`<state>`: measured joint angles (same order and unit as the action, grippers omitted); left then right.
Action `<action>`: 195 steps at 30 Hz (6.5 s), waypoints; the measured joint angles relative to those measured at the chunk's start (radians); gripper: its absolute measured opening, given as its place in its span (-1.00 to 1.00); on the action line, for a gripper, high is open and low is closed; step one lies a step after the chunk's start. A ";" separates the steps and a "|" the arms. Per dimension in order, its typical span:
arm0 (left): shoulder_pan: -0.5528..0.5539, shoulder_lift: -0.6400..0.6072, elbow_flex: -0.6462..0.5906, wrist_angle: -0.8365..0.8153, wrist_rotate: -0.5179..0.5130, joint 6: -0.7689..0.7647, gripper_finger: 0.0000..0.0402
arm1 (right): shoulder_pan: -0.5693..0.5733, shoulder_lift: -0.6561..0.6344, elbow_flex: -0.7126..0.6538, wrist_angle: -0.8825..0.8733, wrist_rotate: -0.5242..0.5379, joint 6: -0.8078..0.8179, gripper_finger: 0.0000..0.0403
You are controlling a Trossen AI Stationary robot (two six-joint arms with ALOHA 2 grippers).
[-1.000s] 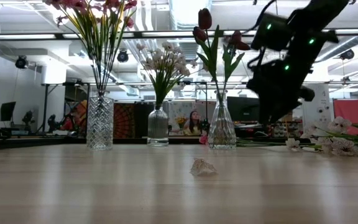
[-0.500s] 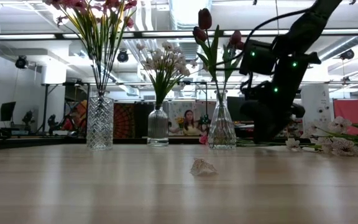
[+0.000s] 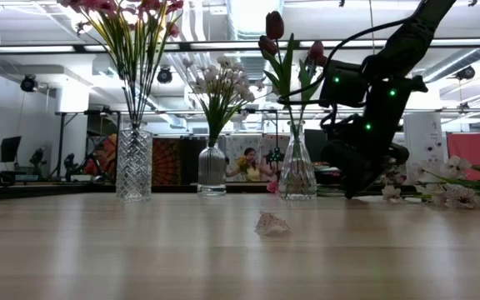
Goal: Sort flowers into vase by color
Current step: Put the pink flower into the bottom left transparent vase
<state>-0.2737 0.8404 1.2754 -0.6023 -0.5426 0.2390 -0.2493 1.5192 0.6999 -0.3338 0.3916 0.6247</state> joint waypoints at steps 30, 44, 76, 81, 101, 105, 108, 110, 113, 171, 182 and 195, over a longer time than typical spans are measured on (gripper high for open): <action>0.000 0.019 0.000 0.006 0.002 -0.017 0.18 | 0.000 -0.360 -0.003 -0.030 0.382 0.019 -0.94; 0.000 0.038 0.000 0.043 0.003 -0.013 0.18 | 0.007 -0.625 -0.002 0.294 0.506 -0.389 -0.94; 0.000 0.197 0.000 0.229 0.169 0.043 0.18 | 0.339 -0.502 0.419 0.614 -0.293 -0.951 -0.94; -0.029 0.249 0.000 0.250 0.177 0.029 0.18 | 0.386 -0.433 0.373 0.732 -0.296 -0.965 -0.94; -0.184 0.373 -0.165 0.717 0.202 0.065 0.18 | 0.601 -0.141 0.273 1.245 -0.294 -1.031 -0.94; -0.206 0.411 -0.236 0.865 0.201 0.055 0.18 | 0.618 -0.048 0.272 1.392 -0.294 -1.051 -0.94; -0.222 0.452 -0.253 0.934 0.185 0.031 0.18 | 0.624 0.007 0.273 1.490 -0.295 -1.045 -0.94; -0.231 0.482 -0.256 0.968 0.155 0.011 0.18 | 0.628 0.040 0.274 1.549 -0.295 -1.045 -0.94; -0.245 0.530 -0.256 1.010 0.124 -0.006 0.18 | 0.636 0.083 0.274 1.619 -0.301 -1.042 -0.94; -0.405 0.704 -0.111 0.830 -0.340 -0.150 -0.99 | 0.697 0.058 0.327 1.324 -0.105 -1.010 -0.44; -0.412 0.676 -0.111 0.635 -0.389 -0.266 -1.00 | 0.703 0.005 0.417 1.001 0.005 -0.975 -0.13; -0.427 0.674 -0.112 0.587 -0.395 -0.292 -1.00 | 0.718 -0.005 0.459 0.868 0.011 -0.956 0.02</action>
<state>-0.7005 1.5140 1.1634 -0.0151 -0.9377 -0.0525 0.4690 1.5141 1.1591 0.5346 0.4026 -0.3310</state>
